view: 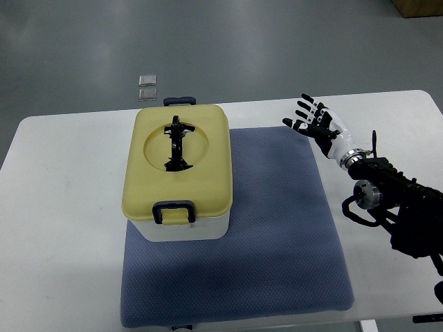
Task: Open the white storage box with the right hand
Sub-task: 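Raise the right hand and swing it toward the box lid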
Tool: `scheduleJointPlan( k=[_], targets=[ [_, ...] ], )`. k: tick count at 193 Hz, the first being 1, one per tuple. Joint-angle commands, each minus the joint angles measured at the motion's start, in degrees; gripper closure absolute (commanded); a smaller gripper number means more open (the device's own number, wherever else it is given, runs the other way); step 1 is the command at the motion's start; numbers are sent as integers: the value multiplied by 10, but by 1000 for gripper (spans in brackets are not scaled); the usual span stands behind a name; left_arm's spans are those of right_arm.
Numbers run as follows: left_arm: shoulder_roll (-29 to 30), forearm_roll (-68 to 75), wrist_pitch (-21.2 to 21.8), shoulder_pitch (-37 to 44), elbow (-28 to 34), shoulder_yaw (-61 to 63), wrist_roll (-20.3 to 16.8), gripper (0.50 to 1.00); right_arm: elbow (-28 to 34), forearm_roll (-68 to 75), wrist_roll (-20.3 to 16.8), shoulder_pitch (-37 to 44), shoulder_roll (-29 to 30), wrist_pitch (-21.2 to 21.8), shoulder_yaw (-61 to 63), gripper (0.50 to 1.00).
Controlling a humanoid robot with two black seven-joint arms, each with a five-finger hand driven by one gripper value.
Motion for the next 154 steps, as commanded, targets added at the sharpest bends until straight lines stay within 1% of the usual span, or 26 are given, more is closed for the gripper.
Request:
scheduleJointPlan(
  k=[1, 12, 70, 154],
  targets=[
    [0, 1, 0, 0, 1, 2, 1, 500, 1, 0, 0, 1, -1, 0, 1, 579],
    [0, 1, -6, 0, 2, 2, 3, 500, 1, 0, 0, 1, -3, 0, 1, 579],
    [0, 0, -6, 0, 2, 1, 4, 500, 2, -7, -1, 8, -7, 1, -1, 579],
    [0, 0, 1, 0, 2, -1, 4, 500, 3, -11, -1, 16, -7, 5, -9, 579]
  ],
)
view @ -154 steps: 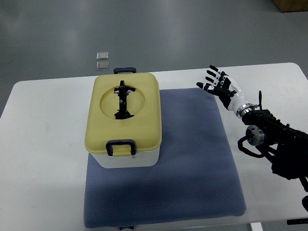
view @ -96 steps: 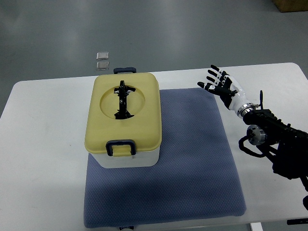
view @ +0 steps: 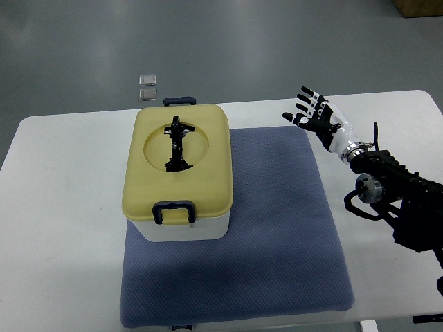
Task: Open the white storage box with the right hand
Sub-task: 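Raise the right hand and swing it toward the box lid, then lower the right hand onto the black handle of the yellow lid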
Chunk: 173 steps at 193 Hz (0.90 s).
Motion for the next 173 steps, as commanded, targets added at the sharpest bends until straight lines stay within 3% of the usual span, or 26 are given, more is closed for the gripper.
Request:
scheduleJointPlan(
  k=[1, 63, 111, 146, 173],
  targets=[
    [0, 0, 0, 0, -2, 0, 0, 500, 0, -1, 0, 1, 1, 0, -5, 579],
    [0, 0, 0, 0, -2, 0, 0, 500, 5, -87, 0, 56, 0, 6, -8, 579],
    [0, 0, 0, 0, -1, 0, 0, 500, 17, -208, 4, 95, -4, 56, -9, 579],
    [0, 0, 0, 0, -1, 0, 0, 500, 36, -280, 38, 149, -37, 108, -46, 579],
    [0, 0, 0, 0, -1, 0, 0, 500, 42, -313, 69, 212, -57, 121, -101, 581]
  ],
)
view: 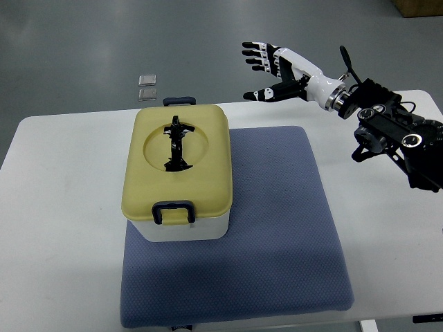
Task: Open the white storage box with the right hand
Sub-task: 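Lower the right hand onto the black handle of the yellow lid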
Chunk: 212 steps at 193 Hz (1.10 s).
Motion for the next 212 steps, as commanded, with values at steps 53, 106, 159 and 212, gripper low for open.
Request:
scheduleJointPlan(
  k=[53, 106, 159, 212],
  targets=[
    [0, 0, 0, 0, 1, 1, 0, 500, 7, -106, 72, 162, -12, 21, -146, 583],
    [0, 0, 1, 0, 4, 2, 0, 500, 35, -248, 72, 203, 0, 14, -189, 589],
    [0, 0, 1, 0, 3, 1, 0, 500, 90, -327, 72, 241, 9, -18, -226, 593],
    [0, 0, 1, 0, 2, 1, 0, 500, 153, -344, 72, 291, 4, -19, -263, 597]
  ],
)
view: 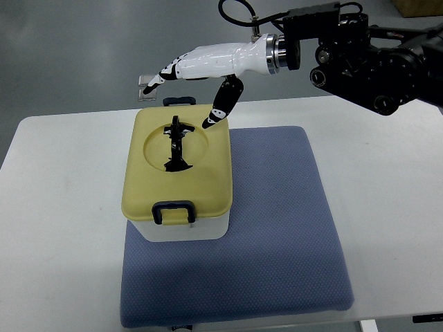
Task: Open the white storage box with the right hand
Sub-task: 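Lower the right hand onto the black handle of the yellow lid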
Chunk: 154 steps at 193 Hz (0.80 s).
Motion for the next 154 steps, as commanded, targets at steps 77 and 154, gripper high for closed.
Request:
scheduleJointPlan(
  k=[77, 154],
  targets=[
    [0, 0, 0, -1, 1, -1, 0, 500, 28, -102, 0, 47, 25, -22, -65, 599],
    [0, 0, 0, 0, -2, -1, 0, 500, 61, -110, 0, 96, 42, -21, -115, 662]
  ],
)
